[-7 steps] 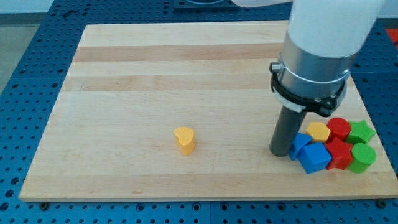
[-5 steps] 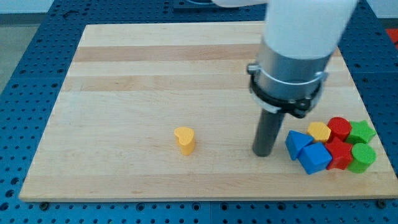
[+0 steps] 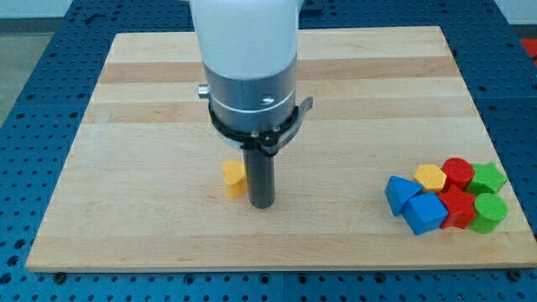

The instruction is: Move yellow heart towards bottom right

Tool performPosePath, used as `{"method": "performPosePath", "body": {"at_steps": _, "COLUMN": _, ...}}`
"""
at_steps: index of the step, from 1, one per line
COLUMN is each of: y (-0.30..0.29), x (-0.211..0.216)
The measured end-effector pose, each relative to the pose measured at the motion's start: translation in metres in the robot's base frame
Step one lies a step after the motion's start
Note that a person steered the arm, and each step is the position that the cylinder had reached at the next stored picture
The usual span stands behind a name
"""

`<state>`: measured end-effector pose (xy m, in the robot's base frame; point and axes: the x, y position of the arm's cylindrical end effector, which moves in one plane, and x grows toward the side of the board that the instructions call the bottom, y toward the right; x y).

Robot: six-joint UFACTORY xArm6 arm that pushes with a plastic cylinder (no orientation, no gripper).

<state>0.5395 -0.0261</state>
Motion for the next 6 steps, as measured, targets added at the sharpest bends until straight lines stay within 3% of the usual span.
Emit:
{"method": "performPosePath", "body": {"at_steps": 2, "y": -0.010, "x": -0.001}}
{"method": "performPosePath", "body": {"at_steps": 4, "y": -0.067, "x": 0.016}}
{"method": "performPosePath", "body": {"at_steps": 5, "y": -0.092, "x": -0.029}}
{"method": "performPosePath", "body": {"at_steps": 6, "y": -0.092, "x": -0.045}}
